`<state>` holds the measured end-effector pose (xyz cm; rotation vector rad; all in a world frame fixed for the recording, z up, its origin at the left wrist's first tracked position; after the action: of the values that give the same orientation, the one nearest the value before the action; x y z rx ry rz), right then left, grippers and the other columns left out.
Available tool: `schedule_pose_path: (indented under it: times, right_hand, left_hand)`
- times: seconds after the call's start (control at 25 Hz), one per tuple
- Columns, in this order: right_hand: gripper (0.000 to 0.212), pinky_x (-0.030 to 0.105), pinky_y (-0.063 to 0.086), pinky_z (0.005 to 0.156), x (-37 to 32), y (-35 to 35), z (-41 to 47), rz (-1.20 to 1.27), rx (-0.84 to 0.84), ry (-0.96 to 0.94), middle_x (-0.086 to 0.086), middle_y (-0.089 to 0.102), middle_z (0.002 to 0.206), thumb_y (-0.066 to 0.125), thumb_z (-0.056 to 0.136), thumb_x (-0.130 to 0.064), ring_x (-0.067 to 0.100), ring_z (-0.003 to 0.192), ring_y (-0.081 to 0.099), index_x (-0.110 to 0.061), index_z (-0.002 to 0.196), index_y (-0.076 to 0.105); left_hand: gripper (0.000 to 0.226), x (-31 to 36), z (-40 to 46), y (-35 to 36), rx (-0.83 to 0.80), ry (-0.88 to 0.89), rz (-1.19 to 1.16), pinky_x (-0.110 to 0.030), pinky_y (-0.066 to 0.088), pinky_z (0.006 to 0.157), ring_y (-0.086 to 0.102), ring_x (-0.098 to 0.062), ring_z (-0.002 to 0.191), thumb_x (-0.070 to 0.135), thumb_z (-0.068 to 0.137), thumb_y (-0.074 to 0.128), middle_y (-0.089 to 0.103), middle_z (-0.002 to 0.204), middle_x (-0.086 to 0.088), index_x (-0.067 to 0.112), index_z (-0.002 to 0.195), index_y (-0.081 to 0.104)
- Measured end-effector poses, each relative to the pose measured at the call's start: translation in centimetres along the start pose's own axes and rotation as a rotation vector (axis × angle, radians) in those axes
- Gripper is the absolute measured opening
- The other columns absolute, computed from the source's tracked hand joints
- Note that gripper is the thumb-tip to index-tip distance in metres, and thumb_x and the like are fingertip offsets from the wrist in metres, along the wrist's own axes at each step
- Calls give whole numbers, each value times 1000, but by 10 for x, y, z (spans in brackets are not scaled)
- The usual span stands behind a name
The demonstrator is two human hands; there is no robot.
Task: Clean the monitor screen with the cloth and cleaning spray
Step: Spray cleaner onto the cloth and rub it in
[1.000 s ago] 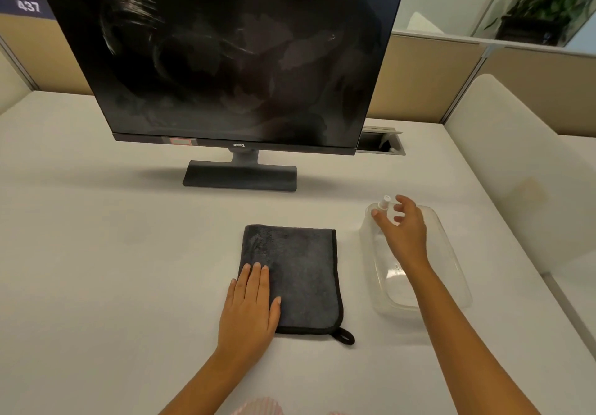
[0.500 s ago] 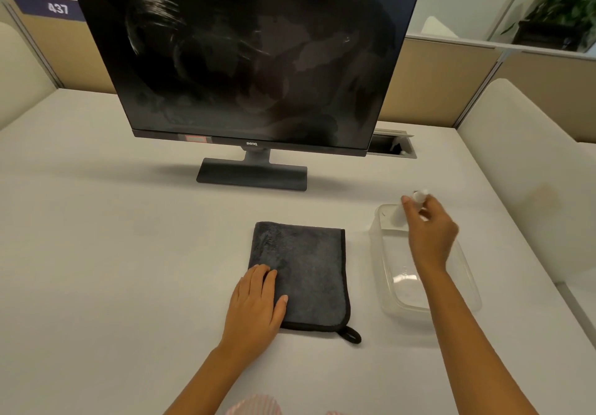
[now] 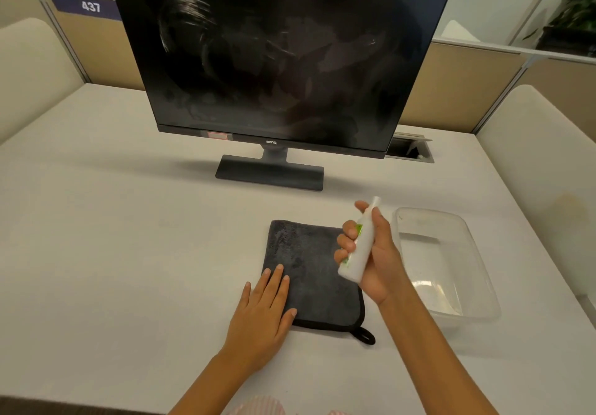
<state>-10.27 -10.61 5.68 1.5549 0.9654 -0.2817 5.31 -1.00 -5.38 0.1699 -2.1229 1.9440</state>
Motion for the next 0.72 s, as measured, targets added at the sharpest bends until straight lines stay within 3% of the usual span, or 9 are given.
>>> schedule_pose_path:
  times: [0.12,0.28,0.36,0.6,0.72]
  right_hand:
    - [28,18,44,38,24,5,-1,124,-104,129,3,51,59,49,89,-40,8,39,46,-17,101,58]
    - [35,17,46,36,32,15,-3,200,-222,198,4,53,58,74,74,-37,10,35,49,-14,97,61]
    - [36,17,46,36,34,18,-4,247,-254,227,5,54,61,77,73,-34,10,35,50,-12,95,59]
    - [33,17,50,42,39,10,4,382,-125,201,2,58,69,80,69,-32,9,48,56,-11,84,60]
    - [29,21,54,48,42,2,7,406,-48,195,1,61,73,63,81,-42,9,54,59,-15,90,61]
  left_hand:
    - [60,1,0,0,2,-13,-17,-38,-13,110,-24,-18,139,50,97,15,-23,151,7,25,147,-8]
    - [60,3,0,0,3,-31,-4,-38,-15,109,-29,-18,137,50,97,13,-26,151,7,26,146,-10]
    - [60,3,0,0,5,-40,-9,-38,-16,109,-29,-18,136,51,96,12,-25,151,7,26,146,-10]
    - [65,4,0,-1,22,-34,-19,-41,-13,110,-26,-18,138,54,90,3,-19,152,7,25,148,-4]
    - [61,4,0,-1,44,-36,-38,-44,-7,111,-16,-22,141,51,95,15,-12,154,5,23,149,4]
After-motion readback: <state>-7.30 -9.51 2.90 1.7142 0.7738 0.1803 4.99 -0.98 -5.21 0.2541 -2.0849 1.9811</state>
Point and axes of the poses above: each hand's wrist, its own z-axis towards the middle knuckle, its own y-axis out of the palm, x = y × z, the point moved 6 cm from there along z, towards the middle knuckle
